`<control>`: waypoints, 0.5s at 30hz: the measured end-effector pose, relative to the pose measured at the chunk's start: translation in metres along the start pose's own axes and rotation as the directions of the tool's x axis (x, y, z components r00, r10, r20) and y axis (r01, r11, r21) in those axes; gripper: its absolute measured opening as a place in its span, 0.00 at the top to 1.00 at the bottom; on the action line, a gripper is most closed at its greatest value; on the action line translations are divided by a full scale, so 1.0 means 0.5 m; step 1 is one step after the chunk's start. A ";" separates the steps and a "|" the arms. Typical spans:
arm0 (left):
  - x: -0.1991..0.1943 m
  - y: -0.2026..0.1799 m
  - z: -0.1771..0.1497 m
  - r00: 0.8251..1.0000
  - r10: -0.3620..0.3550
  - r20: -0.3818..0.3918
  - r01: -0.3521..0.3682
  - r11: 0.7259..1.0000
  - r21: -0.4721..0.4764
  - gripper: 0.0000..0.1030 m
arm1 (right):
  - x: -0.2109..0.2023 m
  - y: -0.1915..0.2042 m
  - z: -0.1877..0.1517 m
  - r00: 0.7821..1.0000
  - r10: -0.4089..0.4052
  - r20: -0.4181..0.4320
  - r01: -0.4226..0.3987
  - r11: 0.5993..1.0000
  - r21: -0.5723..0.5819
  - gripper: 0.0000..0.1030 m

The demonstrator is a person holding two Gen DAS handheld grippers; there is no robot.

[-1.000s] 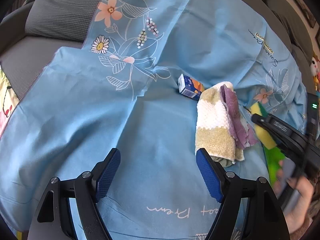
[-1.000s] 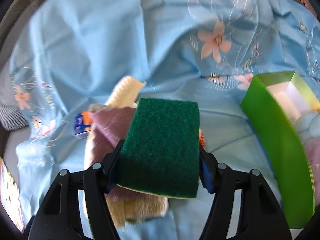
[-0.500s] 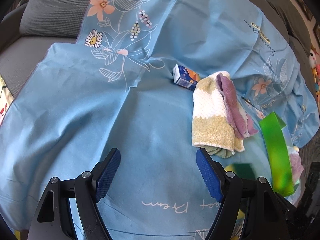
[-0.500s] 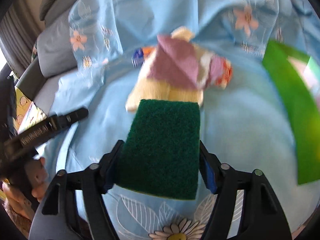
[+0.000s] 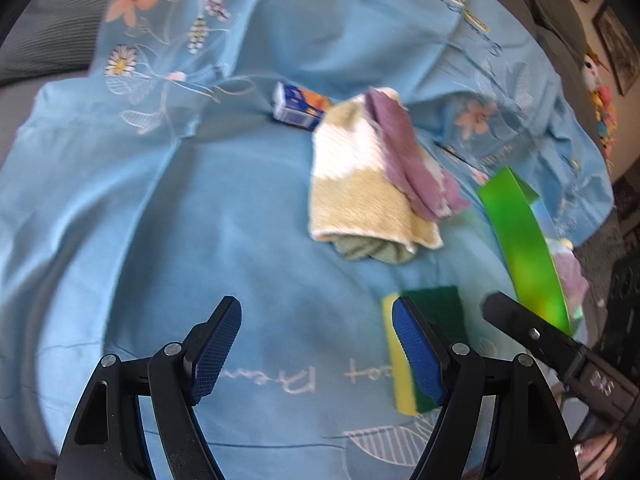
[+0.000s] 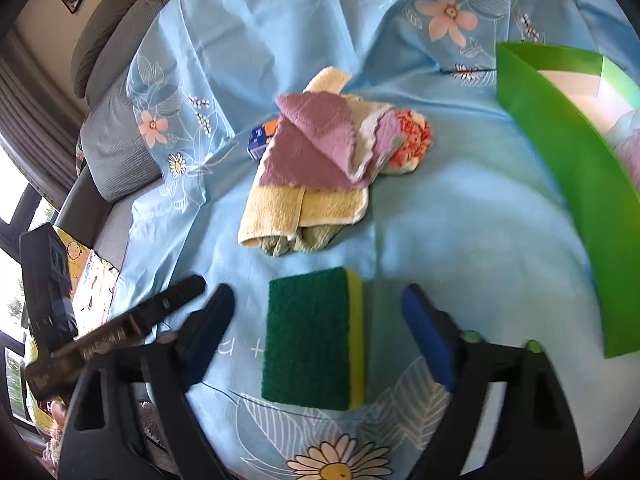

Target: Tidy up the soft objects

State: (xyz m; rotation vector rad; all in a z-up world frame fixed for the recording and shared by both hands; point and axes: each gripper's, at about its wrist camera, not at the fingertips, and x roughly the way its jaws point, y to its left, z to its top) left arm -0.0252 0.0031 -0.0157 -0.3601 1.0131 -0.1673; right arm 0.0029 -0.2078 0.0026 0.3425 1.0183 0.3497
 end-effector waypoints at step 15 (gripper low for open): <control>0.048 -0.077 -0.042 0.978 -0.151 -0.140 0.162 0.984 0.069 0.34 | 0.034 -0.046 -0.004 0.984 0.119 -0.132 -0.108 0.990 0.094 0.51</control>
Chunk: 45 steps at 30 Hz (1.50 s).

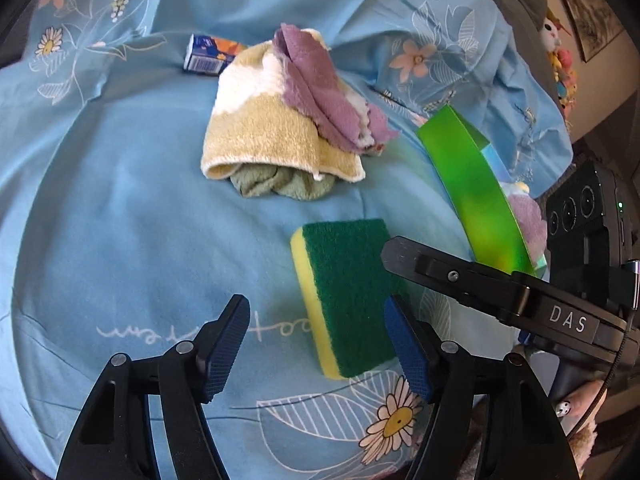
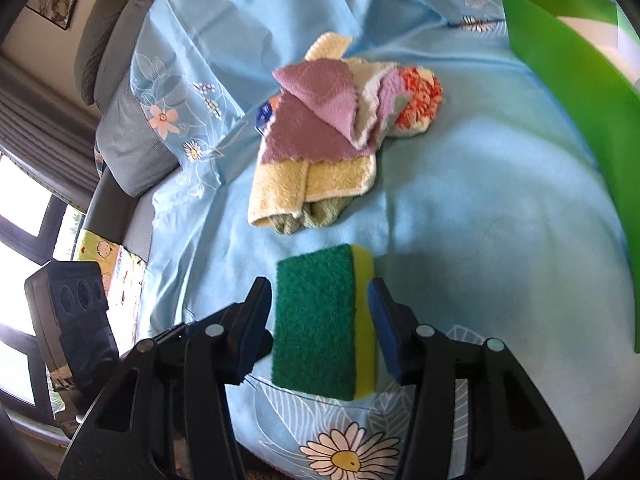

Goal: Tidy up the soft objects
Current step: 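Carry the sponge with the right gripper into the green box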

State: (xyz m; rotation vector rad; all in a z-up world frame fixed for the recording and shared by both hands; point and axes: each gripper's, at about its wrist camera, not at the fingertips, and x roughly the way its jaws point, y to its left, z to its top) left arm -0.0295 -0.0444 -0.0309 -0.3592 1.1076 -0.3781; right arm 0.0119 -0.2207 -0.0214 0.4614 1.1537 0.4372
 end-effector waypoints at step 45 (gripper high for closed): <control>0.117 -0.531 0.138 0.975 -0.215 0.048 0.169 0.869 0.465 0.64 | -0.395 -0.236 0.085 0.853 -0.253 0.457 0.139 0.953 0.268 0.69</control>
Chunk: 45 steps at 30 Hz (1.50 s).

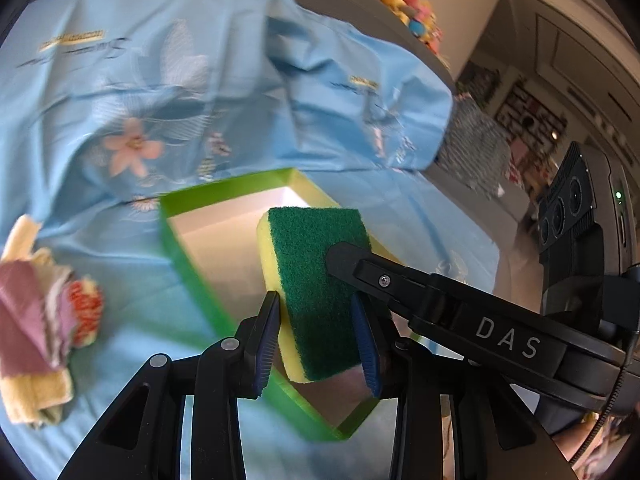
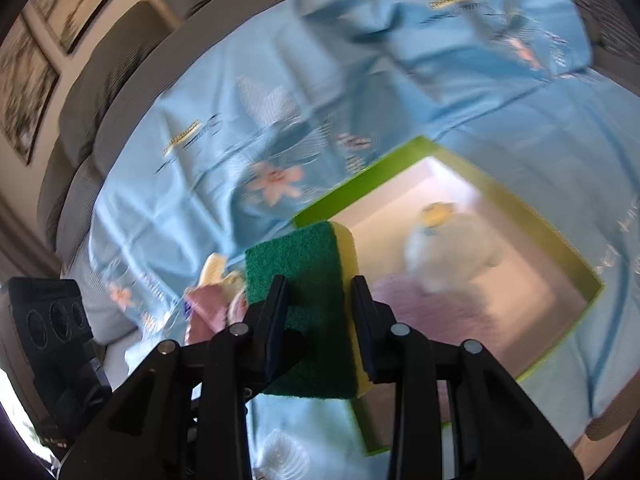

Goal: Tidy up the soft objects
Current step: 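Carry the sponge with the right gripper into the green box, then lower the green-yellow sponge into the box and open the right gripper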

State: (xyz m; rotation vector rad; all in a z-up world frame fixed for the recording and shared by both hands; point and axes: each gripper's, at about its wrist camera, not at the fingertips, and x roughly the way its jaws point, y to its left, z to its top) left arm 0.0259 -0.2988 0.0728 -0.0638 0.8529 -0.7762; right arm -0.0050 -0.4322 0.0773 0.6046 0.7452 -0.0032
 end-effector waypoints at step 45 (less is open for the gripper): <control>0.142 -0.020 0.004 0.978 0.098 -0.184 -0.110 0.992 -0.055 0.64 | 0.054 -0.125 0.012 0.991 -0.131 -0.020 0.133 0.984 0.120 0.51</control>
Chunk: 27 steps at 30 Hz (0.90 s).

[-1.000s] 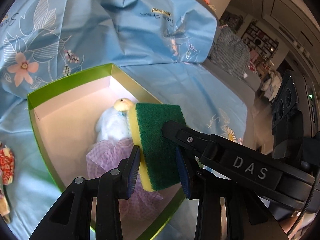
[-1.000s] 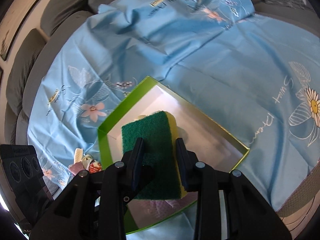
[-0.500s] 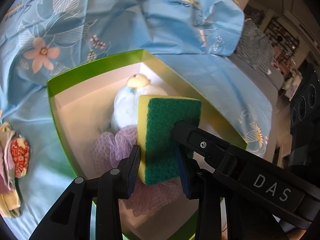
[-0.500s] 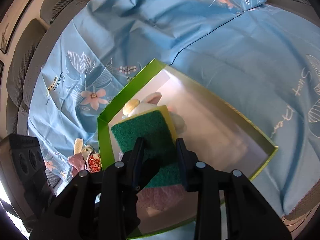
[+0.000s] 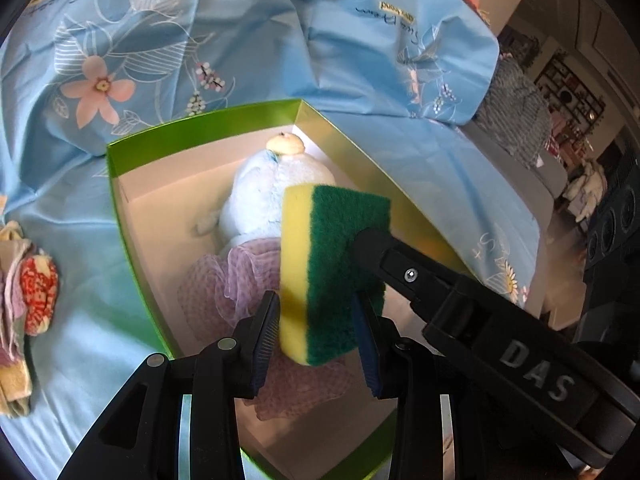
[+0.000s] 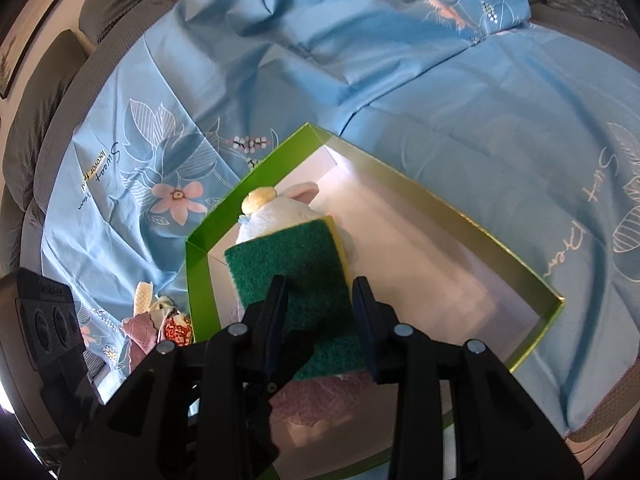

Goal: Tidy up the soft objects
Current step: 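Lower the green-yellow sponge into the box and open the right gripper, then move the right gripper back over the pile of soft items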

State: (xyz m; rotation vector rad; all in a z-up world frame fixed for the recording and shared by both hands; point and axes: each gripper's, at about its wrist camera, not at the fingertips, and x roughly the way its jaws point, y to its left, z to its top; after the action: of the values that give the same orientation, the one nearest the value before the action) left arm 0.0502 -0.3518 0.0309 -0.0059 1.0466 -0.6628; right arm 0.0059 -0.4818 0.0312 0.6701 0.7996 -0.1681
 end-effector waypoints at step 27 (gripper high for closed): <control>-0.293 0.247 -0.188 0.968 0.107 0.226 -0.056 0.973 -0.222 0.34 | -0.046 0.187 -0.170 0.964 0.213 0.157 -0.172 0.955 -0.240 0.02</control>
State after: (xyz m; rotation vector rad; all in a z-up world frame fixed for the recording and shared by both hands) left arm -0.0109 -0.1494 0.0607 -0.2233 0.8782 -0.4585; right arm -0.0260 -0.3588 0.0508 0.5066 0.5633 0.0401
